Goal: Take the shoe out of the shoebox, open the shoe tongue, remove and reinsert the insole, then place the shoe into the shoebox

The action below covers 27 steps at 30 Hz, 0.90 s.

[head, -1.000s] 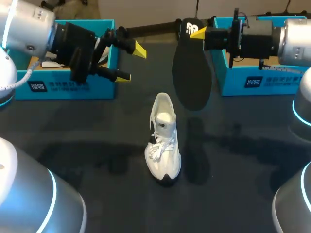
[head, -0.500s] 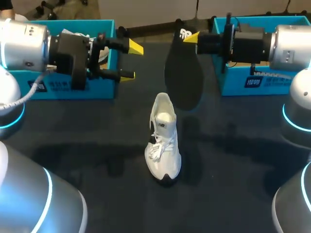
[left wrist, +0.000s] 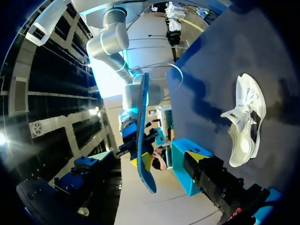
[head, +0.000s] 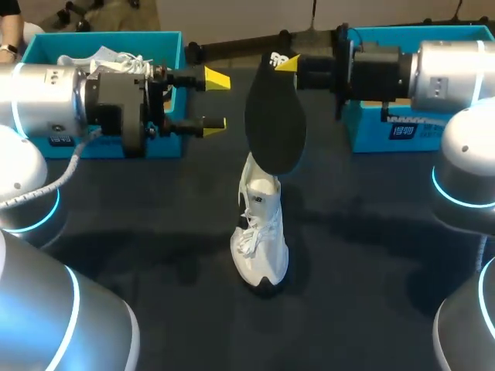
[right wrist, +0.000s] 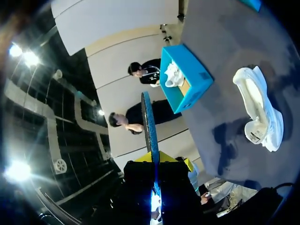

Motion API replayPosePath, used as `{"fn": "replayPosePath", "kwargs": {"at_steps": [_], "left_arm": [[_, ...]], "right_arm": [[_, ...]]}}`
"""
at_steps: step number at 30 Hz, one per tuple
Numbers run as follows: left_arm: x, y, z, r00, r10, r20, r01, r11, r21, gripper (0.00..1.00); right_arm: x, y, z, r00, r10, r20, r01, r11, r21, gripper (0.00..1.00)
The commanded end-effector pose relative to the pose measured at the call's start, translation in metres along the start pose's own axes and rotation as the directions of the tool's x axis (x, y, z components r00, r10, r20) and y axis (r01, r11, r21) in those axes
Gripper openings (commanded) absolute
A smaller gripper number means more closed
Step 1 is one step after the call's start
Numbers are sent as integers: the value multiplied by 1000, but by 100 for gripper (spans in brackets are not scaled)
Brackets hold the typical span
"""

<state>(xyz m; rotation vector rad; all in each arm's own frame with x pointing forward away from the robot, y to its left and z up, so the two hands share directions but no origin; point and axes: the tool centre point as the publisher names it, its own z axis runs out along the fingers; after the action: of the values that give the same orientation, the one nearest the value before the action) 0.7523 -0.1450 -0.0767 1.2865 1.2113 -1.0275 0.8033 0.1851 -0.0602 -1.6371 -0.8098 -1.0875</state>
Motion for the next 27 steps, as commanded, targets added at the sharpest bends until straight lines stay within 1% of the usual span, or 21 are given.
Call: {"fn": "replayPosePath", "kwargs": {"at_steps": [1,9,11,13,15,16,18,20,22,24,27], "left_arm": [[1,1,7,1000,-5,26,5,1000,4,100],[-3,0,26,999,-11,45,11,1000,15,100],[-5,0,29,999,-9,50,8,1000,15,95],[-6,1,32,998,-10,56,10,1000,14,95],[-6,3,35,998,-13,57,12,1000,13,92],[-5,4,36,998,-15,60,14,1000,10,88],[-4,6,38,998,-16,62,16,1000,3,83],[-4,7,39,998,-16,62,15,1000,1,68],[-3,9,42,998,-15,63,15,1000,1,49],[-3,10,45,998,-17,66,17,1000,-1,47],[-3,10,48,998,-15,69,15,1000,0,37]], "right_arm": [[2,2,14,1000,8,16,-8,1000,5,0],[1,4,30,1000,14,22,-14,1000,25,0],[0,3,34,1000,14,18,-15,999,31,0],[1,3,36,1000,13,15,-13,999,35,0],[1,3,37,1000,12,13,-12,999,36,0],[1,3,37,1000,10,12,-10,999,37,0],[2,4,37,1000,5,9,-5,999,40,0],[2,4,38,1000,0,4,0,999,42,0],[2,4,39,1000,-2,1,2,999,42,0],[2,4,40,1000,-2,-3,2,999,42,0],[1,3,41,1000,-1,-8,1,999,44,0]]}}
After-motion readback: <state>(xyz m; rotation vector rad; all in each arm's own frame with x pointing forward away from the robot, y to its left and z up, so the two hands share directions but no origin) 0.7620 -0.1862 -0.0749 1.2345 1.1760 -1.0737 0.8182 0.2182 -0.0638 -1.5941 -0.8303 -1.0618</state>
